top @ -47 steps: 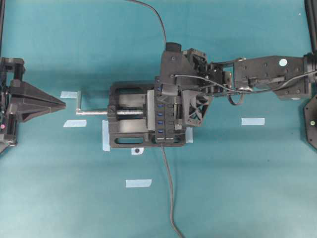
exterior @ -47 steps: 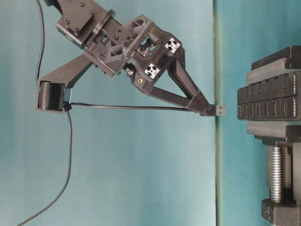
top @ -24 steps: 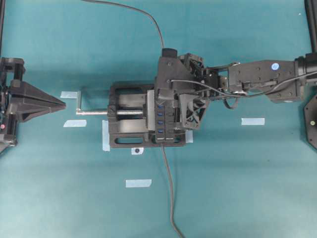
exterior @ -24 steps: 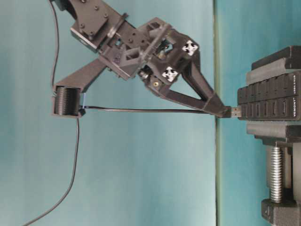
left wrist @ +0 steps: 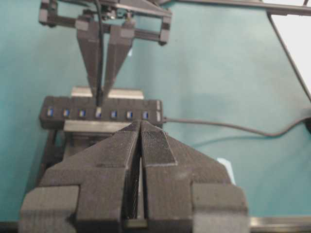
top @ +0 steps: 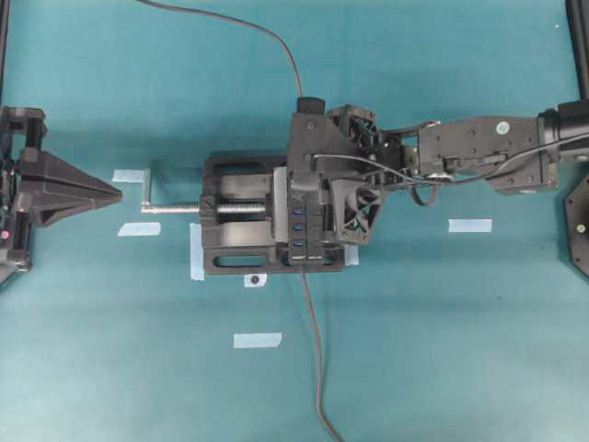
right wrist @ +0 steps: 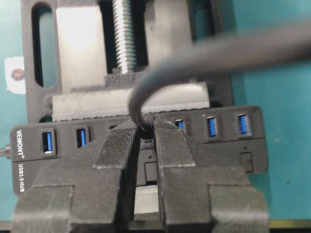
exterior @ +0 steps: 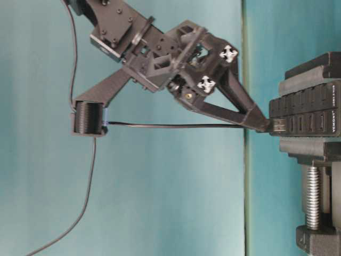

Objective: Insert the USB into the center port of the fixed hub
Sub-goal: 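Align the held plug with the center blue port of the hub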

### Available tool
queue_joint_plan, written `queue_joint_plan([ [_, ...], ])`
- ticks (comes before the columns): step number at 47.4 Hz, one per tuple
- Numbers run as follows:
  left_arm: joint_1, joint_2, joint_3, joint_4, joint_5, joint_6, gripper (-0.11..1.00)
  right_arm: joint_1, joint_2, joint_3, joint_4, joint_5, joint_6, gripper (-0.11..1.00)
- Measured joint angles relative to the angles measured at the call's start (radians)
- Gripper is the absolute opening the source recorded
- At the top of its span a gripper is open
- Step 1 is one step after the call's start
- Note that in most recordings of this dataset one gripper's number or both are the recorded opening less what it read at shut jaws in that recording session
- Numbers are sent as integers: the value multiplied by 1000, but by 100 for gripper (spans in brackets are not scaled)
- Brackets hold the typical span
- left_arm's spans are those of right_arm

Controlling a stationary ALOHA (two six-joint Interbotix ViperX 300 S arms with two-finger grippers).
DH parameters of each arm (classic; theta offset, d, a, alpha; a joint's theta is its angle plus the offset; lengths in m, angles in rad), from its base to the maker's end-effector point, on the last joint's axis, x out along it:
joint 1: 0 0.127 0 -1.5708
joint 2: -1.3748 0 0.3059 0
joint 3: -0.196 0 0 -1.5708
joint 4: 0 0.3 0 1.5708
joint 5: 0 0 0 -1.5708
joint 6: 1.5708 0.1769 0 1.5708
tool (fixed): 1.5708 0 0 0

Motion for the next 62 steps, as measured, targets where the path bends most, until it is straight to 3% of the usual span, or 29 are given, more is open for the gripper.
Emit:
queue_joint_plan([
  [62,0,-2,2,0,0,0,0,-8,15,-9,-11,46,-2,8],
])
